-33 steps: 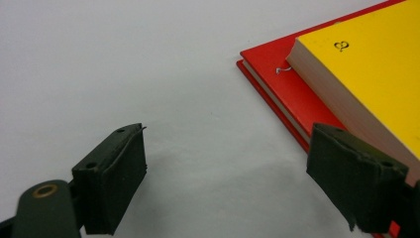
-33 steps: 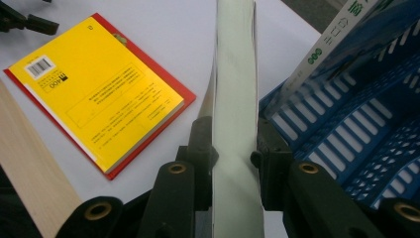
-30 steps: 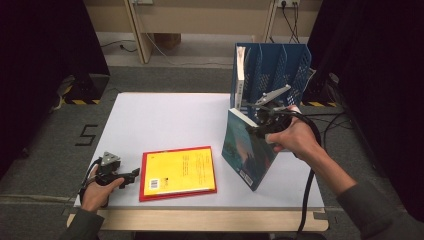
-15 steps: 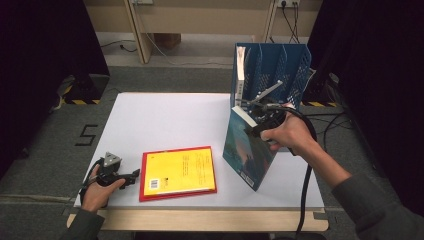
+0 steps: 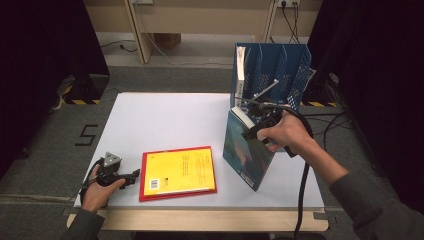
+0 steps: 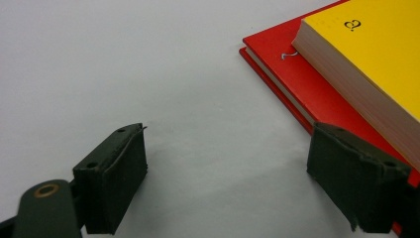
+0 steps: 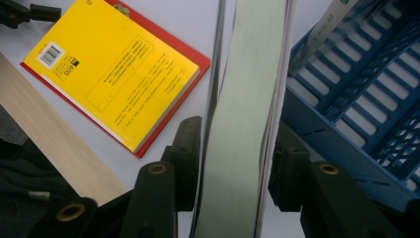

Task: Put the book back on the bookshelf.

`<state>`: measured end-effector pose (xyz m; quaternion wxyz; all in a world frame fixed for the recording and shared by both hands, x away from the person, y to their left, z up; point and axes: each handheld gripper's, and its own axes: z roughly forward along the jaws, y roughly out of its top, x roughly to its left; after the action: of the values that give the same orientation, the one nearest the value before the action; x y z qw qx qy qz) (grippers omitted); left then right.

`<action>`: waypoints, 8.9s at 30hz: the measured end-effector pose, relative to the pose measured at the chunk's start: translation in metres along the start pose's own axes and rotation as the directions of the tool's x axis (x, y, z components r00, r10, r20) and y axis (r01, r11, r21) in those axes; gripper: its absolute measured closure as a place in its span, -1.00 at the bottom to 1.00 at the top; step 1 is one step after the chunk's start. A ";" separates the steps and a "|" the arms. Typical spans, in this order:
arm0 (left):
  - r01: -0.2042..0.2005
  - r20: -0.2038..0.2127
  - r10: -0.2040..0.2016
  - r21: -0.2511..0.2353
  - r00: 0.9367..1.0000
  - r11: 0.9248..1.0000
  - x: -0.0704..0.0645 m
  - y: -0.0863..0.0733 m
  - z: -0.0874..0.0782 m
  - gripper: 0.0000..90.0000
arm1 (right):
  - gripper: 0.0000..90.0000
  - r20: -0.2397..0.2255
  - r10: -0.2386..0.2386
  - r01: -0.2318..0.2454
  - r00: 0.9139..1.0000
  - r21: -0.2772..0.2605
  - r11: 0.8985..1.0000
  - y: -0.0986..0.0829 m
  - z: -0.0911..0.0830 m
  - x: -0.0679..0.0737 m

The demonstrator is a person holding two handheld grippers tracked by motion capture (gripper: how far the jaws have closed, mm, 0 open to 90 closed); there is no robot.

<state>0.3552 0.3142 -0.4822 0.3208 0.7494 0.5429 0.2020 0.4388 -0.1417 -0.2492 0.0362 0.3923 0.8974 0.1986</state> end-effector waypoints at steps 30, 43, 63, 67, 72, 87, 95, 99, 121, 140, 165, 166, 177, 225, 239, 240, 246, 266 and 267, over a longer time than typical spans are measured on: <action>0.003 0.006 -0.003 0.002 1.000 1.000 0.001 0.000 0.000 -0.68 | 0.62 0.017 -0.005 0.005 1.000 0.008 1.000 0.002 0.012 -0.005; 0.007 0.009 -0.007 0.001 1.000 1.000 0.001 0.000 0.000 -0.68 | 0.65 0.055 -0.088 0.088 0.995 -0.006 0.996 0.003 -0.005 -0.006; 0.008 0.009 -0.008 -0.001 1.000 1.000 0.001 0.000 0.001 -0.68 | 0.65 0.128 -0.006 0.025 0.992 -0.148 0.989 0.003 -0.093 -0.030; 0.008 0.009 -0.008 -0.001 1.000 1.000 0.001 0.000 0.001 -0.68 | 0.65 0.166 0.027 0.003 0.986 -0.176 0.984 0.005 -0.104 -0.043; 0.009 0.009 -0.009 -0.001 1.000 1.000 0.001 0.000 0.001 -0.68 | 0.65 0.225 0.052 -0.010 0.973 -0.183 0.983 0.009 -0.109 -0.058; 0.009 0.009 -0.009 0.000 1.000 1.000 0.001 0.000 0.001 -0.69 | 0.65 0.309 0.136 -0.086 0.941 -0.170 0.982 0.037 -0.104 -0.096; 0.010 0.010 -0.010 0.000 1.000 1.000 0.001 0.000 0.001 -0.69 | 0.65 0.313 0.182 -0.119 0.932 -0.208 0.971 0.056 -0.095 -0.113; 0.010 0.011 -0.010 0.000 1.000 1.000 0.001 0.000 0.001 -0.69 | 0.65 0.319 0.228 -0.154 0.920 -0.242 0.958 0.062 -0.093 -0.124; 0.010 0.012 -0.010 0.000 1.000 1.000 0.001 0.000 0.001 -0.70 | 0.65 0.301 0.340 -0.268 0.891 -0.256 0.929 0.104 -0.048 -0.149; 0.010 0.012 -0.010 -0.001 1.000 1.000 0.001 0.000 0.001 -0.70 | 0.65 0.276 0.444 -0.370 0.852 -0.281 0.885 0.105 0.005 -0.176; 0.007 0.011 -0.007 -0.001 1.000 1.000 0.001 0.000 0.001 -0.70 | 0.49 0.242 0.446 -0.368 0.862 -0.308 0.877 0.101 0.030 -0.174; 0.006 0.010 -0.006 0.000 1.000 1.000 0.001 0.000 0.001 -0.70 | 0.47 0.237 0.443 -0.364 0.865 -0.313 0.877 0.099 0.028 -0.173; 0.008 0.010 -0.008 -0.003 1.000 1.000 0.001 0.000 0.001 -0.70 | 0.25 0.196 0.360 -0.293 0.912 -0.302 0.907 0.072 0.010 -0.151; 0.009 0.011 -0.009 -0.004 1.000 1.000 0.001 0.000 0.002 -0.70 | -0.04 0.140 0.330 -0.257 0.934 -0.380 0.889 0.040 0.015 -0.126; 0.006 0.011 -0.006 -0.002 1.000 1.000 0.001 0.000 0.001 -0.70 | -0.13 0.098 0.291 -0.221 0.952 -0.439 0.871 0.003 0.005 -0.109; 0.007 0.011 -0.007 -0.003 1.000 1.000 0.001 0.000 0.001 -0.70 | -0.14 0.090 0.291 -0.223 0.953 -0.446 0.867 0.000 0.005 -0.107; 0.007 0.012 -0.007 -0.002 1.000 1.000 0.001 0.000 0.001 -0.70 | -0.17 0.065 0.252 -0.192 0.966 -0.476 0.858 -0.015 0.008 -0.092; 0.007 0.013 -0.007 0.001 1.000 1.000 0.001 0.000 0.001 -0.70 | -0.29 -0.041 0.151 -0.153 0.988 -0.447 0.881 -0.047 0.070 -0.040; 0.008 0.012 -0.008 0.000 1.000 1.000 0.001 0.000 0.001 -0.70 | -0.29 -0.044 0.148 -0.152 0.988 -0.441 0.885 -0.048 0.074 -0.037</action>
<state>0.3564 0.3151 -0.4832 0.3250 0.7484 0.5437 0.1963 0.4475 -0.1735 -0.3388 0.1049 0.4409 0.7959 0.4015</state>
